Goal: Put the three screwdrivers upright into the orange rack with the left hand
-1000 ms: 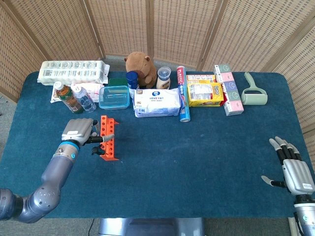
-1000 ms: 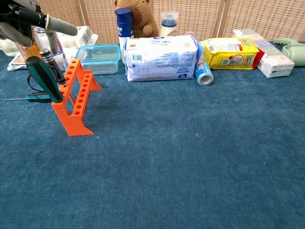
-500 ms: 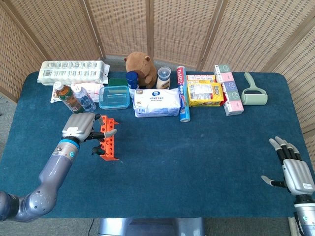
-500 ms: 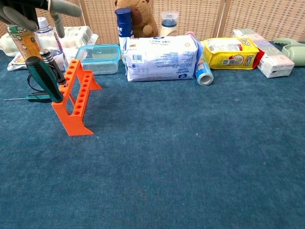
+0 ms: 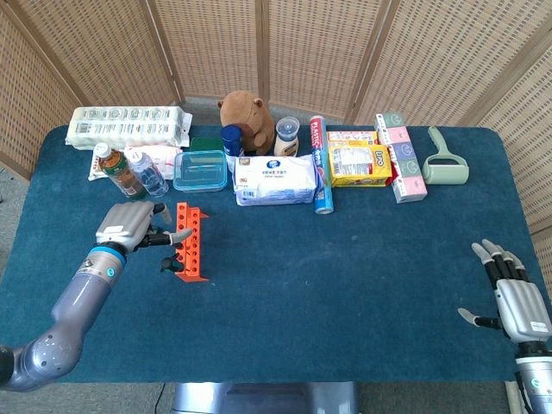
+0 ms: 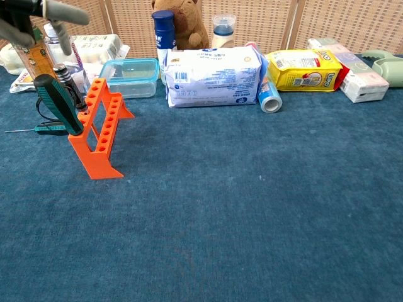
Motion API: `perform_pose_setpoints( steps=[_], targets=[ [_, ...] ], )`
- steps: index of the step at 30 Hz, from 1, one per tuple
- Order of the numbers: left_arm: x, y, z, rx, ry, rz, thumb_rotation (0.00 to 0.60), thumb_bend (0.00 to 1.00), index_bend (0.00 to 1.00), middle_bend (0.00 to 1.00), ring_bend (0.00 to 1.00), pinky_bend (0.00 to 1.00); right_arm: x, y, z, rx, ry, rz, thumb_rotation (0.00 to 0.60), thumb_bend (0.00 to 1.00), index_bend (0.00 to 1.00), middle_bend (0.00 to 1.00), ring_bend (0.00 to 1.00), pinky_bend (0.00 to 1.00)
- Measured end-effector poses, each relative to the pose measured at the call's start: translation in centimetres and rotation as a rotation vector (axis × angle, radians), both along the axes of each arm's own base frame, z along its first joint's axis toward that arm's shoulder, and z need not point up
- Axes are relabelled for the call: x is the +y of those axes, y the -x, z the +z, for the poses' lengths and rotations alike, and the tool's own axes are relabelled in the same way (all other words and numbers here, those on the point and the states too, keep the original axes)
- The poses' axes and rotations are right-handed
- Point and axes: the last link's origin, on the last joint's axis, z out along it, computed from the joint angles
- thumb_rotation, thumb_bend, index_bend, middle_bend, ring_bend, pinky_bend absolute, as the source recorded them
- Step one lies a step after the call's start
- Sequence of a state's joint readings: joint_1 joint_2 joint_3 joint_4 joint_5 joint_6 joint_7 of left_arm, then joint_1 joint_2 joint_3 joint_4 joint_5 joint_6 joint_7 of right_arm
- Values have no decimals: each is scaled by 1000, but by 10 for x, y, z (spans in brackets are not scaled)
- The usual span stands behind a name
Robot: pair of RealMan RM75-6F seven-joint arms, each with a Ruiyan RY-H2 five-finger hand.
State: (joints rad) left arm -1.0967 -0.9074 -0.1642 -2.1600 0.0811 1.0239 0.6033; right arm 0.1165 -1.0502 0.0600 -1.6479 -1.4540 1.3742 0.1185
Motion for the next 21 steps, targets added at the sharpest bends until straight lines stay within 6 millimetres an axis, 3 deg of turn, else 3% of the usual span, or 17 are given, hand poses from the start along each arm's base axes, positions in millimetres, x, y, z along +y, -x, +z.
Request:
perform_pose_setpoints(
  steps=[8,21],
  targets=[
    [-5,6,2,17,58,72,0,0,374,1000,1000,1000,0,0,-1,3,-2,-1,600,17,0,30,5,9],
    [-9,-4,-4,30,87,53,0,0,373,1000,1000,1000,0,0,1,-3,1,0,600,17,0,29,5,9]
  ],
)
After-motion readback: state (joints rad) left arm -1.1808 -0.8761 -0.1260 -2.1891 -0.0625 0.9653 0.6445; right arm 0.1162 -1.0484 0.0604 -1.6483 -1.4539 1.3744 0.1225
